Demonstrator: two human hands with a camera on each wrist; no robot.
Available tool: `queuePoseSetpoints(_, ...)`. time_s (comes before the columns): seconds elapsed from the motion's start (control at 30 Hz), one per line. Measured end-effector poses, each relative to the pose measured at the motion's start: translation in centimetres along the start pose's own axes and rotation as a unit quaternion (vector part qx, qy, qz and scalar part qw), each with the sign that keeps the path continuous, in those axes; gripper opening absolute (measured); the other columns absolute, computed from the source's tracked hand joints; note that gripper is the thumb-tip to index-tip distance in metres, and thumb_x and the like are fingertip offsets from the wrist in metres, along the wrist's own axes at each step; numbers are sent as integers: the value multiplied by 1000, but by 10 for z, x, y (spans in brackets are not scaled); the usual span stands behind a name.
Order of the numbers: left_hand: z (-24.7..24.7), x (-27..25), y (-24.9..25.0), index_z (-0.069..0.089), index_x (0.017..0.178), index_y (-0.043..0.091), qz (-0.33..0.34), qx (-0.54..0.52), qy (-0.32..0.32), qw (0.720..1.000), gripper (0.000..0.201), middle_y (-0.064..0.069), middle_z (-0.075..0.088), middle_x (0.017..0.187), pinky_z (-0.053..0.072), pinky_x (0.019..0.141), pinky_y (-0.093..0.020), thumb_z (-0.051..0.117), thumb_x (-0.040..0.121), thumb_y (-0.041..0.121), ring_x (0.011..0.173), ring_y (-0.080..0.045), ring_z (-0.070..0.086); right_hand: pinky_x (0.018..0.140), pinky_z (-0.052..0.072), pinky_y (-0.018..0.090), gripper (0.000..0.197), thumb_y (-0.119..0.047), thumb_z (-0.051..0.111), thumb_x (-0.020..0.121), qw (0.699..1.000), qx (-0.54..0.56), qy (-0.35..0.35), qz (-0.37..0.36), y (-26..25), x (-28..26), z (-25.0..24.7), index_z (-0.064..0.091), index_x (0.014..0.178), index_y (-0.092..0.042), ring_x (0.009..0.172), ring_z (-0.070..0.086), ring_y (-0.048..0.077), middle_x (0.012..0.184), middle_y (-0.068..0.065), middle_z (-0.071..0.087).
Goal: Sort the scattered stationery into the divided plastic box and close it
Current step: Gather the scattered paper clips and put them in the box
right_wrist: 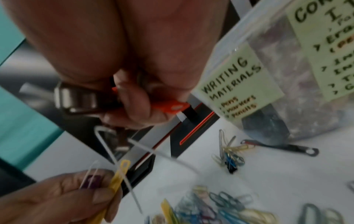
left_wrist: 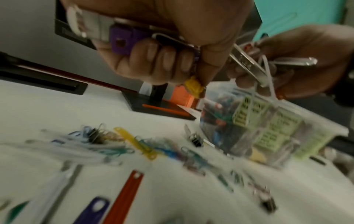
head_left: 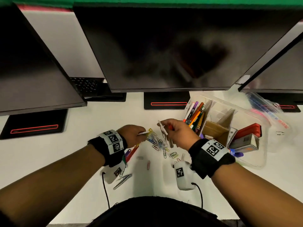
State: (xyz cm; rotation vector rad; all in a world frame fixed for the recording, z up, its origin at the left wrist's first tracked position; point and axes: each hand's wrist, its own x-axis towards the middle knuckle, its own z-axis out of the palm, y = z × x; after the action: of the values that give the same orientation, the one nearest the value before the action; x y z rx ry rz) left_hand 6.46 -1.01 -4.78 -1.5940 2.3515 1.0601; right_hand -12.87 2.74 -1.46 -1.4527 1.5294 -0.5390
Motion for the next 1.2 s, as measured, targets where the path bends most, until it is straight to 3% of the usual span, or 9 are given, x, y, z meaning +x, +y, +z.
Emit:
queuePoseSetpoints(0.1,-12,5,17,63,97,16,-32,-96,-8,995,22,2,52,74,39,67,-20,46,96,30,80,-18,50,65,51,35,20,-8,57,90,999,38,1,10,-1,-4,-20,64,109,-9,69,58,18,86,9,67)
queuePoseSetpoints(0.23,-30,10,50,57,70,24,-25,-167,-20,985,31,6,49,66,34,57,-18,43,97,27,60,-9,43,78,53,34,17,-5,56,89,992,111,49,26,12,-9,-47,65,101,-12,80,63,17,90,3,68)
queuePoseSetpoints(0.4,-45,29,115,56,66,18,-32,-305,-33,951,27,6,55,55,29,42,-16,49,92,21,45,-9,41,32,33,12,20,3,48,91,938,290,161,102,19,-20,-90,63,87,-8,35,49,7,52,-1,62)
queuePoseSetpoints(0.53,-39,53,172,57,66,14,-50,-362,-41,930,24,6,51,41,26,32,-9,52,90,13,26,-5,38,29,26,12,23,4,43,91,915,308,236,110,27,-19,-125,59,81,-9,31,39,11,58,9,51)
queuePoseSetpoints(0.77,-24,79,231,51,69,7,-120,-471,-51,872,22,-6,45,60,31,27,-7,51,91,5,20,-5,41,38,32,21,14,2,46,87,909,225,319,148,48,-2,-167,58,88,-5,41,42,19,56,8,50)
queuePoseSetpoints(0.87,-19,90,244,53,75,6,-142,-491,-63,857,18,-7,49,67,44,37,-14,52,93,11,44,-10,51,47,43,29,10,-5,46,88,915,172,316,184,57,4,-173,56,85,-6,53,52,26,67,18,59)
queuePoseSetpoints(0.97,-16,94,253,51,120,6,-151,-515,-74,840,28,-12,56,104,55,74,-27,51,95,19,89,-22,61,62,51,42,17,-5,45,89,924,171,274,206,62,8,-174,54,75,-9,61,59,29,68,18,61)
queuePoseSetpoints(1.03,-13,99,254,45,129,9,-150,-521,-79,836,36,-13,55,106,53,92,-40,49,96,22,110,-30,58,70,55,43,25,-5,47,88,933,155,240,218,62,6,-175,49,68,-19,64,59,27,78,13,59)
queuePoseSetpoints(1.2,-18,106,247,32,140,1,-148,-564,-80,808,46,-20,32,148,46,97,-52,45,97,14,133,-42,37,81,52,36,21,-2,45,90,941,149,219,212,60,7,-174,49,100,-20,91,50,23,81,2,50)
